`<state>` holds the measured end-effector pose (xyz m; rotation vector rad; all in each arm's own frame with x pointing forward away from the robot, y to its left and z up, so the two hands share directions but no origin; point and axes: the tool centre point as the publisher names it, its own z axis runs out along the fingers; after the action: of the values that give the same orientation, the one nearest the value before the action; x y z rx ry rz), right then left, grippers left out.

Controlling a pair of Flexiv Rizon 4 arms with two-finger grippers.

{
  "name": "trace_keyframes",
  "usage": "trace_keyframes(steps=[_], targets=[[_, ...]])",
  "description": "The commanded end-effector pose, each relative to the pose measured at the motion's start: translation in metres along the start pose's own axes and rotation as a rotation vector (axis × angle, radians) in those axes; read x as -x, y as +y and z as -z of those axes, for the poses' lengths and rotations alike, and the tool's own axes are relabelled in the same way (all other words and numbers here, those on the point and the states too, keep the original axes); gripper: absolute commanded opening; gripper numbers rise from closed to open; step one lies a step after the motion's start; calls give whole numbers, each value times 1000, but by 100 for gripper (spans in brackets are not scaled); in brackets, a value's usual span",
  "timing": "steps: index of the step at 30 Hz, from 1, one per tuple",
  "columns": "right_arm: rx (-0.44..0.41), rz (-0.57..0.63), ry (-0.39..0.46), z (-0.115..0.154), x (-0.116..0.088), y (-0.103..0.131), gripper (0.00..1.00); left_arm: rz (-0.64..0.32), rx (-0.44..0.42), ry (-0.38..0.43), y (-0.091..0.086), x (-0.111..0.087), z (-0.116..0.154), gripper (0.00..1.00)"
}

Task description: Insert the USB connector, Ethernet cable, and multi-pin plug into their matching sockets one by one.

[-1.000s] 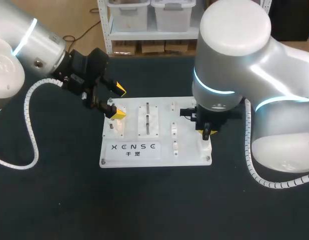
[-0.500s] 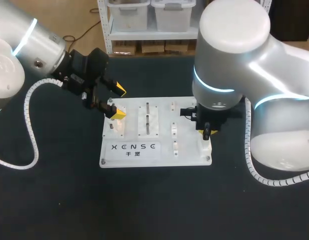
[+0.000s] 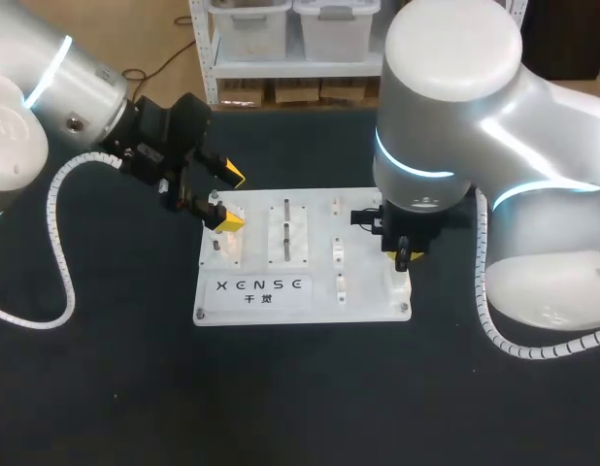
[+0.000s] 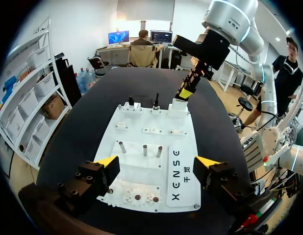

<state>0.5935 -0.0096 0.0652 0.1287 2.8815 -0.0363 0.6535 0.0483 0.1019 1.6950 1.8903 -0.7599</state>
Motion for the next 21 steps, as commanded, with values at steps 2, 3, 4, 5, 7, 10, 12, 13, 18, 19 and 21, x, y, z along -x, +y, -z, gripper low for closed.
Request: trace_keyframes(steps=[2,3,4,5,7,10,12,13,18,19,21], targets=[[-1,2,2,1,-1,0,0,0,-2,3,1,0,0,100],[-1,3,3,1,-1,0,0,0,-2,3,1,0,0,100],[-1,3,5,1,-1,0,0,0,-2,3,1,0,0,100],[-1,3,6,1,-1,0,0,0,-2,3,1,0,0,100],[-1,4,7,-1,-1,-2,0,0,-2,3,1,0,0,100],[-2,7,10,0,-1,-2,0,0,-2,3,1,0,0,100],[-4,9,10,-2,0,-3,0,0,-2,3,1,0,0,100],[-5,9,10,-2,0,-3,0,0,-2,3,1,0,0,100],[-7,12,8,-1,0,-2,0,0,-2,3,1,0,0,100],[-8,12,7,-1,0,-2,0,0,-2,3,1,0,0,100],[-8,16,5,-1,0,-1,0,0,-2,3,1,0,0,100]])
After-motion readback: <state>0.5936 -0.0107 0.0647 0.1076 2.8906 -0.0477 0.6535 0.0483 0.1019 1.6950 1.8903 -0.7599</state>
